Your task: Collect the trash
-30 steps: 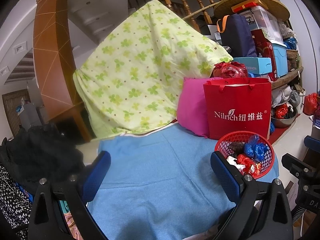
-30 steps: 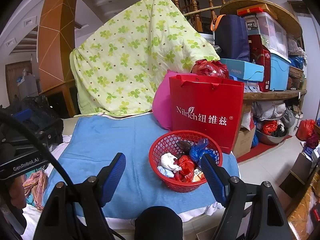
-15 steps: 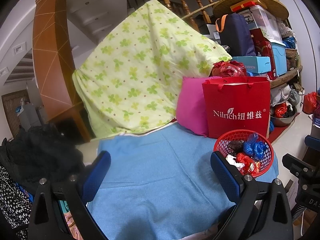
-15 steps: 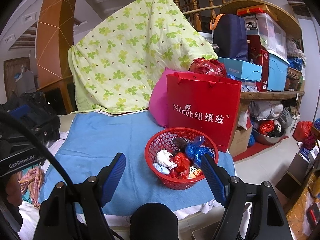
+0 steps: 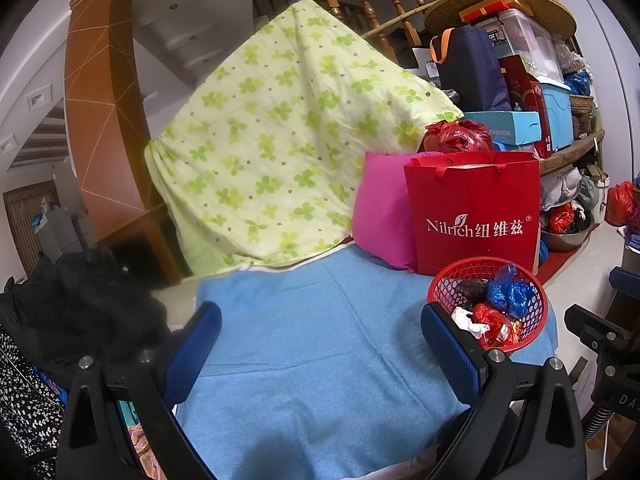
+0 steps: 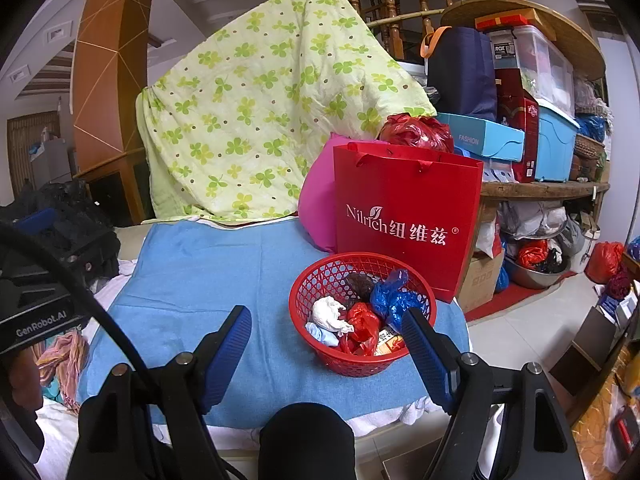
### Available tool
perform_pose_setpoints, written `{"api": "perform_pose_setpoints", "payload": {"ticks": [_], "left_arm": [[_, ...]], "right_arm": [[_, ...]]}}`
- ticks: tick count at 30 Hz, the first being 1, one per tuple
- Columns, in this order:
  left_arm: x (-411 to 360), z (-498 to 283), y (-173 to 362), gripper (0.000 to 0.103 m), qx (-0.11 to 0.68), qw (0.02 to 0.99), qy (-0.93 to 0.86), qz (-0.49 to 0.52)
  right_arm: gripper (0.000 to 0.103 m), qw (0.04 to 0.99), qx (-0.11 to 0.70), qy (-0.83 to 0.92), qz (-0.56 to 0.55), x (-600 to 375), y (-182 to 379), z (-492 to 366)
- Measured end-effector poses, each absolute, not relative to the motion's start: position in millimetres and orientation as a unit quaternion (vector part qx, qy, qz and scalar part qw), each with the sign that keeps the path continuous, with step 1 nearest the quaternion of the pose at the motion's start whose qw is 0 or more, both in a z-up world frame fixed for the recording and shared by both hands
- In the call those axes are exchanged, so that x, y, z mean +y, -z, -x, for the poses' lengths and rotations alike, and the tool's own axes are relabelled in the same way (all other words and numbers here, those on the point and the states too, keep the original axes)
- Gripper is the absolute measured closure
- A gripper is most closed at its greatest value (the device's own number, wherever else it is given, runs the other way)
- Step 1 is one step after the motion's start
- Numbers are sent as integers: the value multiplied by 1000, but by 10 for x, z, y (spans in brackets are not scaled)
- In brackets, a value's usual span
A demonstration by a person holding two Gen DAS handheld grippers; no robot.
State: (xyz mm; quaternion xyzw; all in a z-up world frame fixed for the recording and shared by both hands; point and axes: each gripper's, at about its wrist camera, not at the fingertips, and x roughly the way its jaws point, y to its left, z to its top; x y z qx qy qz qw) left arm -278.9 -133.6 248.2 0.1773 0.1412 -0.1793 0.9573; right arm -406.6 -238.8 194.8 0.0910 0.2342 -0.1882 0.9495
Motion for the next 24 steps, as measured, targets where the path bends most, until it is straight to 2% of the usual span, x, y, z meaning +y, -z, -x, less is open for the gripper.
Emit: {"api": "perform_pose_setpoints", "payload": {"ticks": [24], "left_arm": [[-1330,2832,-2465,3,141,956,181,-183]], "right_arm": [[23,947,240,192,-90,-2408,-1945,4090]]}}
